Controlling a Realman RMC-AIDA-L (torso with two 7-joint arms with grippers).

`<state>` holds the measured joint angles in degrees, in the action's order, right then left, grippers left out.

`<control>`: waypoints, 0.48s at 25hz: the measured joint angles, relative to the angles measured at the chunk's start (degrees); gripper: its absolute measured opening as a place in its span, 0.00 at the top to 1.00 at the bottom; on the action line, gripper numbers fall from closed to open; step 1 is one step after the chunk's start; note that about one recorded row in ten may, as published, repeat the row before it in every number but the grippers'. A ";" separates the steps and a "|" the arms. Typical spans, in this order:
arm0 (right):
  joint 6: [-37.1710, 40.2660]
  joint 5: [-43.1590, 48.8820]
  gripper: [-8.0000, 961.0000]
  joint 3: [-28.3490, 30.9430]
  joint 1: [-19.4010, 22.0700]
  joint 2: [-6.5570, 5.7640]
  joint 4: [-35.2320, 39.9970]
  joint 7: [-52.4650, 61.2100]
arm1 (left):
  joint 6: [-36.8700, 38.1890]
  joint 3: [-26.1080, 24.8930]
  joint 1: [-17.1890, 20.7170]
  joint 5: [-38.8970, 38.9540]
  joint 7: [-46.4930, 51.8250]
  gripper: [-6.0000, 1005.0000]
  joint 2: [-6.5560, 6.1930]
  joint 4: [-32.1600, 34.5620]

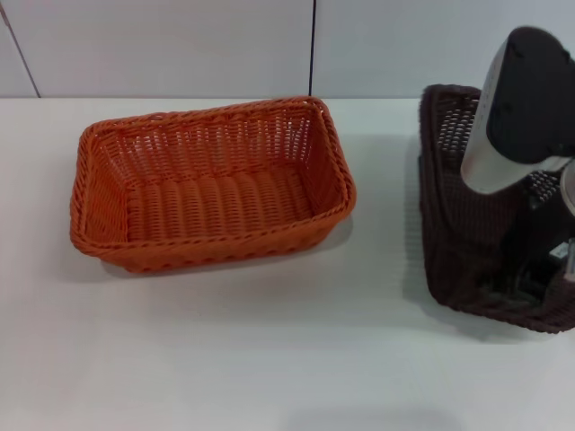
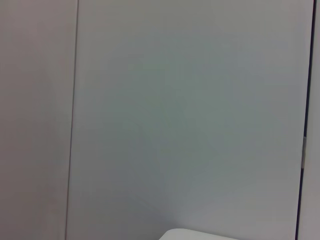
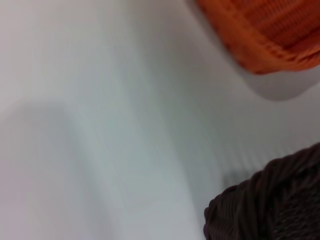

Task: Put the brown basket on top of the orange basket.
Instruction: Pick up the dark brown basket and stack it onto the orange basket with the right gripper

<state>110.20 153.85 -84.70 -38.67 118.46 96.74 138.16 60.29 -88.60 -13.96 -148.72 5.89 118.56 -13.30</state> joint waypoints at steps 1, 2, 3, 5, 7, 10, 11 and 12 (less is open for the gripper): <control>0.46 0.22 0.82 0.03 -0.36 -0.03 1.74 1.01 | 0.01 -0.04 0.00 0.00 0.00 0.30 0.00 0.02; 0.46 0.22 0.82 0.03 -0.36 -0.03 1.74 1.01 | 0.01 -0.04 0.00 0.00 0.00 0.30 0.00 0.02; 0.85 0.22 0.83 0.01 -0.37 -0.01 3.61 1.69 | 0.02 -0.09 -0.01 0.00 0.00 0.30 -0.02 0.03; 1.14 0.23 0.83 0.00 -0.34 0.01 5.08 2.10 | 0.02 -0.09 -0.01 0.00 0.00 0.30 -0.06 0.03; 2.15 0.34 0.83 0.14 -0.29 0.02 8.14 2.97 | 0.12 -0.22 -0.03 0.00 0.00 0.30 -0.13 0.03; 3.05 1.19 0.84 0.52 -0.14 0.02 12.27 3.78 | 0.35 -0.72 -0.10 0.00 0.00 0.30 -0.17 -0.29; 3.28 1.51 0.84 0.65 0.04 0.01 13.84 4.05 | 0.36 -0.78 -0.14 0.01 0.00 0.30 -0.18 -0.37; 3.28 1.51 0.84 0.65 0.04 0.01 13.84 4.05 | 0.36 -0.78 -0.14 0.01 0.00 0.30 -0.18 -0.37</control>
<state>113.48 155.36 -84.05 -38.63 118.47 110.58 142.20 60.65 -89.38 -14.10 -148.71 5.89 118.38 -13.66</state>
